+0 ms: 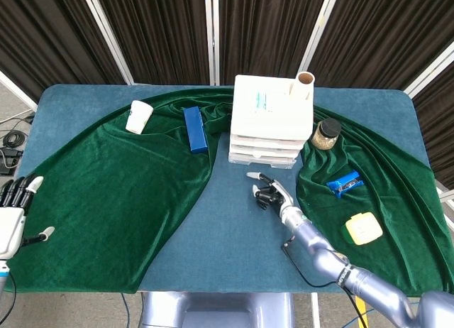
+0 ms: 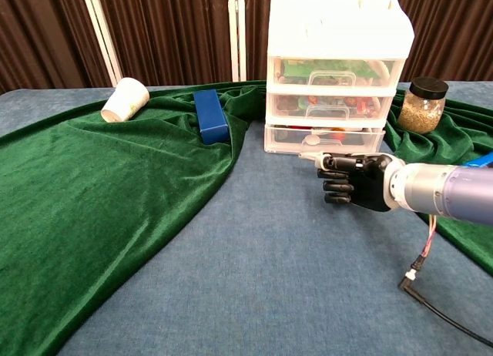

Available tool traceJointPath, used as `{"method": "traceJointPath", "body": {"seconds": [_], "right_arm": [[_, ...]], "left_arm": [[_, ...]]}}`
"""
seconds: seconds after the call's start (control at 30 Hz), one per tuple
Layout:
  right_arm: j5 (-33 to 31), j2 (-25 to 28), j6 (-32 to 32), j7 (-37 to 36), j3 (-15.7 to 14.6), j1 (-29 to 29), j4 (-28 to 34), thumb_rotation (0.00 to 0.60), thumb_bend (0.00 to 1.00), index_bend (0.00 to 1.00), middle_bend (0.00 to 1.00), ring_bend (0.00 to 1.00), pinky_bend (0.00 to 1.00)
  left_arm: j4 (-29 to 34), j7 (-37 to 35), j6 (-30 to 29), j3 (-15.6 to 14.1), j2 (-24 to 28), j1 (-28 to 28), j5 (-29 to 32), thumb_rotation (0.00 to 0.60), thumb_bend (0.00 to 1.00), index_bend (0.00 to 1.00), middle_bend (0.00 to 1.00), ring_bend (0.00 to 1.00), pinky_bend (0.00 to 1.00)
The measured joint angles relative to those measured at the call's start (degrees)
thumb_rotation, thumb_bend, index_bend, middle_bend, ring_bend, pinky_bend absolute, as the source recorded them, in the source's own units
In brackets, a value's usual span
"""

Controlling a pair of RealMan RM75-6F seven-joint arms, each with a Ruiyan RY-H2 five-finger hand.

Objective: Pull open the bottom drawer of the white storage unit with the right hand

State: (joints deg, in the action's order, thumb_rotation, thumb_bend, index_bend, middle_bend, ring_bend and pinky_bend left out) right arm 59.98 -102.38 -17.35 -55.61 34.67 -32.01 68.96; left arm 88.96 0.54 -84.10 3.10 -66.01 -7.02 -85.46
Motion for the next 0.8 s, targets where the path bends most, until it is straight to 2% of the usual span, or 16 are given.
{"method": "traceJointPath", "body": {"seconds": [0.13, 0.33, 0.57, 0.8], "right_arm": [[3.16, 0.61, -2.89, 0.88, -0.14, 1.23, 2.51, 0.6, 0.54, 0.24, 0.94, 0.95, 0.9], [8.72, 0.45, -13.48, 7.16, -2.06, 2.21, 3.13, 0.6, 0.54, 0.23, 0.93, 0.95, 0.9], [10.95, -0.45, -25.61, 26.13, -4.8, 1.86, 1.09, 0.6, 0.54, 0.23, 0.93, 0.95, 0.9], [7.94, -1.02, -33.73, 48.26, -6.98, 0.78, -0.34, 0.6, 0.54, 0.26, 0.93, 0.95, 0.9]], "left_arm": [[0.03, 0.05, 0.05, 0.0, 0.01, 0.0, 0.1, 0.6, 0.08, 0.0, 0.0, 0.0, 0.0], [0.0, -0.06, 0.13, 0.05, 0.05, -0.02, 0.28, 0.6, 0.08, 0.0, 0.0, 0.0, 0.0], [0.13, 0.21, -0.19, -0.02, 0.03, 0.05, 0.01, 0.6, 0.08, 0.0, 0.0, 0.0, 0.0], [0.18, 0.52, -0.02, -0.03, -0.05, 0.0, 0.16, 0.6, 0.08, 0.0, 0.0, 0.0, 0.0]]}}
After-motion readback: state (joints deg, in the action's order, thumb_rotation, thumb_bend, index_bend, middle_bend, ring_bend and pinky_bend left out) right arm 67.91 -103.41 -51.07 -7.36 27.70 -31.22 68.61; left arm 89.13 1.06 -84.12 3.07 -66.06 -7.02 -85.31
